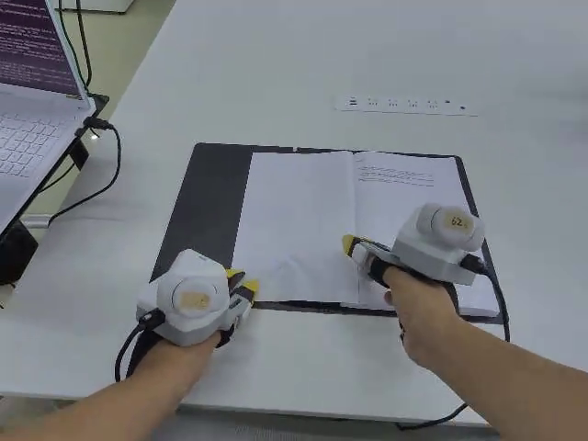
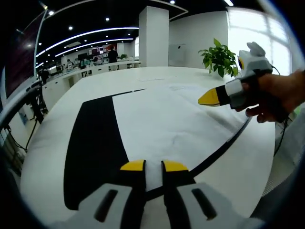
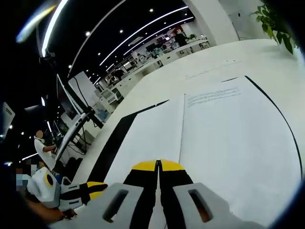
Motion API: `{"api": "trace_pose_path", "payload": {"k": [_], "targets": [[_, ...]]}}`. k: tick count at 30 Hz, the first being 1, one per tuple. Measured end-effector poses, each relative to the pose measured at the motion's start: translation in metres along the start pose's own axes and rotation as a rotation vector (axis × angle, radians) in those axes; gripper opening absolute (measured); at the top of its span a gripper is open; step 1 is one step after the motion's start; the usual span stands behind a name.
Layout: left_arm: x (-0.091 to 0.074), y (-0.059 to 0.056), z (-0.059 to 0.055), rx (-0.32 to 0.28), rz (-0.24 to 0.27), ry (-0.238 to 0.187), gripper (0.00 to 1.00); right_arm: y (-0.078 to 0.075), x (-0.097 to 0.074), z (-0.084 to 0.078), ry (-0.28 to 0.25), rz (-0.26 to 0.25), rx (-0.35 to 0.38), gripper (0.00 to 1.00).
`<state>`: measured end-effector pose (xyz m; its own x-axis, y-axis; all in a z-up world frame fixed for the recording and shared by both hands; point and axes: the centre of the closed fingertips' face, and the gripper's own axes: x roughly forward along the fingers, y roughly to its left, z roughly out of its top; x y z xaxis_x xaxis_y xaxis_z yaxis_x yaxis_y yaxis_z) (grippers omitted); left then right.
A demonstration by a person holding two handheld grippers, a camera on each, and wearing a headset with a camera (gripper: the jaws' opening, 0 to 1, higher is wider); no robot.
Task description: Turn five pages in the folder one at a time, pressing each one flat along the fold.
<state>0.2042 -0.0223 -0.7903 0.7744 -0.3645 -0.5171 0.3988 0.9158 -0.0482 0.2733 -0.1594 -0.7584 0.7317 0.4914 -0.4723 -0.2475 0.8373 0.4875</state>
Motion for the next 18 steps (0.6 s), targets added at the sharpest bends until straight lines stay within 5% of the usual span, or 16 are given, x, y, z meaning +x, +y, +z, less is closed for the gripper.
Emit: {"api": "trace_pose_path", "payload": {"k": [9, 18], "targets": [[-0.001, -0.001, 0.002, 0.031, 0.003, -0.026, 0.13, -0.001, 0.024, 0.023, -0.058, 0.039, -0.088, 0.0], [0.0, 0.001, 0.0, 0.009, 0.018, -0.035, 0.13, -0.01, 0.042, 0.023, -0.046, 0.033, -0.124, 0.0]]}}
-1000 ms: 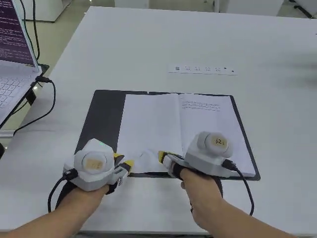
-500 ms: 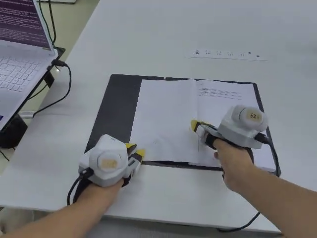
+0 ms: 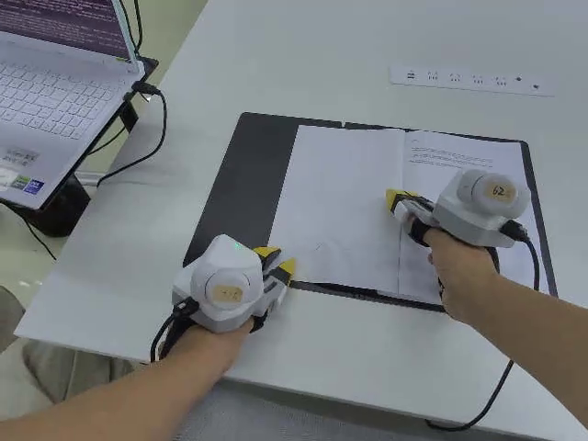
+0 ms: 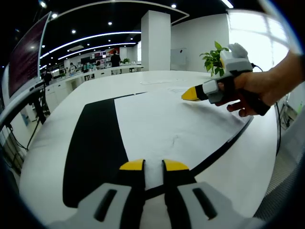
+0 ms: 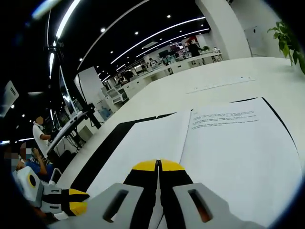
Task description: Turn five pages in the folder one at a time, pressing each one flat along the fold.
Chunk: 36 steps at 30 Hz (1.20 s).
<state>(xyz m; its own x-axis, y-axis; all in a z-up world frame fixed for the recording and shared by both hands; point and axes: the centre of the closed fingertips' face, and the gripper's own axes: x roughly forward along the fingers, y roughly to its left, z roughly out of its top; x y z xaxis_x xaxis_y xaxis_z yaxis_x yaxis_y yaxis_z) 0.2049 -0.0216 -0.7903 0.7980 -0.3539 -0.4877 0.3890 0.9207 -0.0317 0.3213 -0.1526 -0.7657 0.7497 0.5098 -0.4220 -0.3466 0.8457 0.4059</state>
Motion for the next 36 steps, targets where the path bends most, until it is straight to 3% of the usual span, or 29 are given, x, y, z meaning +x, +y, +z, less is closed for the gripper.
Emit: {"api": "trace_pose_path", "payload": {"k": [5, 6, 14, 22, 36], "targets": [[0.0, 0.0, 0.0, -0.002, 0.001, -0.003, 0.13, -0.009, 0.007, -0.001, 0.009, -0.023, -0.03, 0.0], [0.001, 0.0, 0.0, -0.005, 0.002, -0.003, 0.13, -0.008, 0.006, 0.004, -0.013, -0.019, -0.028, 0.0], [0.002, 0.001, -0.001, -0.012, 0.006, -0.009, 0.13, -0.012, 0.012, 0.016, -0.026, -0.039, -0.054, 0.0], [0.001, -0.001, -0.001, -0.01, 0.004, -0.012, 0.13, -0.016, 0.027, 0.028, -0.059, -0.051, -0.061, 0.0], [-0.001, -0.002, 0.001, -0.015, 0.006, -0.012, 0.13, -0.037, 0.055, 0.049, -0.072, -0.109, -0.133, 0.0]]}}
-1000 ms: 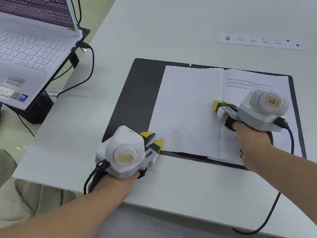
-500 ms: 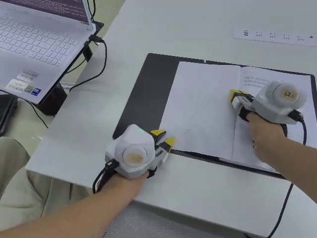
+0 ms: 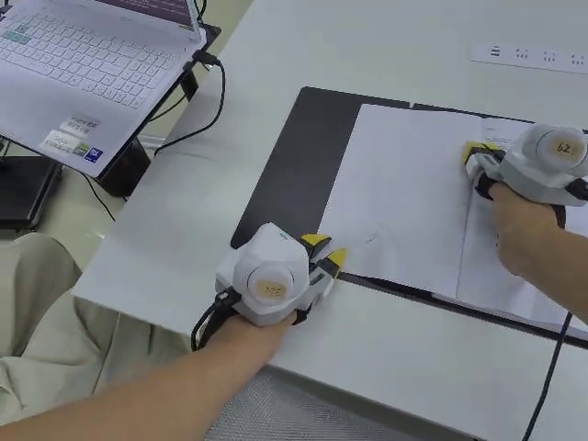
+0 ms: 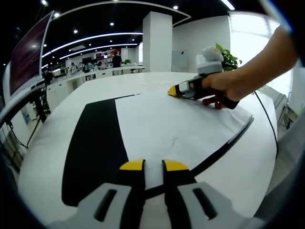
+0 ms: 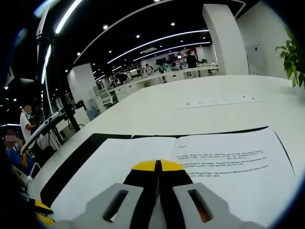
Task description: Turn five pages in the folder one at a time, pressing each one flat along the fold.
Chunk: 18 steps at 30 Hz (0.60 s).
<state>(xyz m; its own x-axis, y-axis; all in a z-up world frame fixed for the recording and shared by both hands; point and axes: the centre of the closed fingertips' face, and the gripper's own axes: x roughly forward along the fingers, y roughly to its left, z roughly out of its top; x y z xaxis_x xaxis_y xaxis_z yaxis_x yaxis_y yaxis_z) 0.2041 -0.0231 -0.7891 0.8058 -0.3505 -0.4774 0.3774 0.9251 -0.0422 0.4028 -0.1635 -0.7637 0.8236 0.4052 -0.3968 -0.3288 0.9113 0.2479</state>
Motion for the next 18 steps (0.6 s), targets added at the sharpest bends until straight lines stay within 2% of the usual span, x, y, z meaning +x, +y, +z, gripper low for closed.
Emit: {"api": "trace_pose_path", "payload": {"k": [8, 12, 18], "targets": [[0.001, 0.0, -0.001, 0.002, 0.0, -0.002, 0.13, -0.016, 0.035, 0.004, 0.007, 0.005, -0.072, 0.0], [0.001, 0.0, 0.0, 0.002, 0.0, -0.002, 0.13, -0.022, 0.05, 0.009, 0.02, 0.011, -0.078, 0.0], [0.001, 0.0, 0.0, 0.0, 0.0, -0.004, 0.13, -0.024, 0.056, 0.011, 0.032, 0.022, -0.086, 0.0]]}}
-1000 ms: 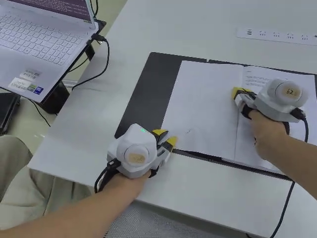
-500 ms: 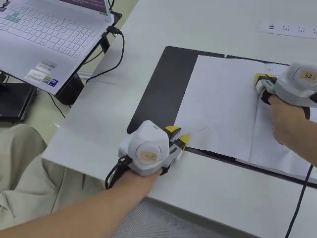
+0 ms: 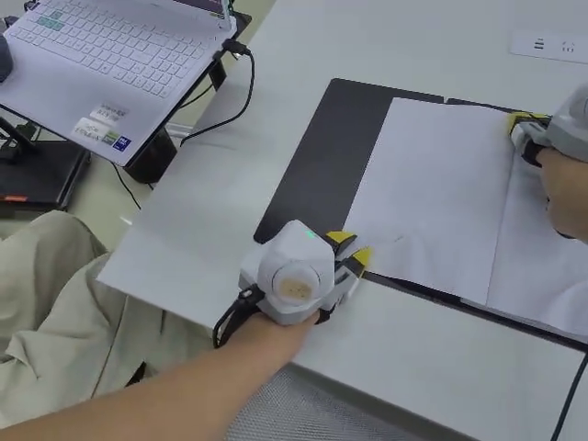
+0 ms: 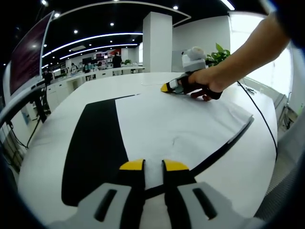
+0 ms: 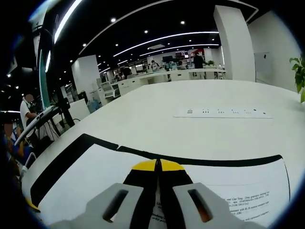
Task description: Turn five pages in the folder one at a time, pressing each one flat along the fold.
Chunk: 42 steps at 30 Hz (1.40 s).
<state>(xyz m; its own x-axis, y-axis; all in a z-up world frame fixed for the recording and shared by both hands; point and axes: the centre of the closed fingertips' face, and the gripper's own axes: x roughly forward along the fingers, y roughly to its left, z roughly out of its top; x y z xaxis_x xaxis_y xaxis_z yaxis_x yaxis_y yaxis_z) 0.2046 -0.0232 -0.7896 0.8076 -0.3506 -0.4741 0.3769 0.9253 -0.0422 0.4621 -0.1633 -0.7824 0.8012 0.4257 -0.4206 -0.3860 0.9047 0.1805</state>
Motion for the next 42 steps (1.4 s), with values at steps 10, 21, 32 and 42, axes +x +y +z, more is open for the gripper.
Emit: {"api": "trace_pose_path", "payload": {"k": [10, 21, 32, 42], "targets": [[0.0, 0.0, 0.0, 0.0, 0.0, 0.0, 0.13, 0.011, -0.02, -0.011, -0.016, 0.018, 0.001, 0.0], [-0.001, -0.001, 0.0, 0.004, 0.001, -0.002, 0.13, 0.023, -0.045, -0.025, -0.027, 0.042, 0.003, 0.0], [0.0, 0.0, 0.0, 0.0, 0.0, -0.006, 0.13, 0.038, -0.076, -0.037, -0.028, 0.06, 0.035, 0.0], [0.0, 0.0, 0.0, 0.005, 0.003, -0.005, 0.13, 0.054, -0.111, -0.046, -0.012, 0.07, 0.051, 0.0]]}}
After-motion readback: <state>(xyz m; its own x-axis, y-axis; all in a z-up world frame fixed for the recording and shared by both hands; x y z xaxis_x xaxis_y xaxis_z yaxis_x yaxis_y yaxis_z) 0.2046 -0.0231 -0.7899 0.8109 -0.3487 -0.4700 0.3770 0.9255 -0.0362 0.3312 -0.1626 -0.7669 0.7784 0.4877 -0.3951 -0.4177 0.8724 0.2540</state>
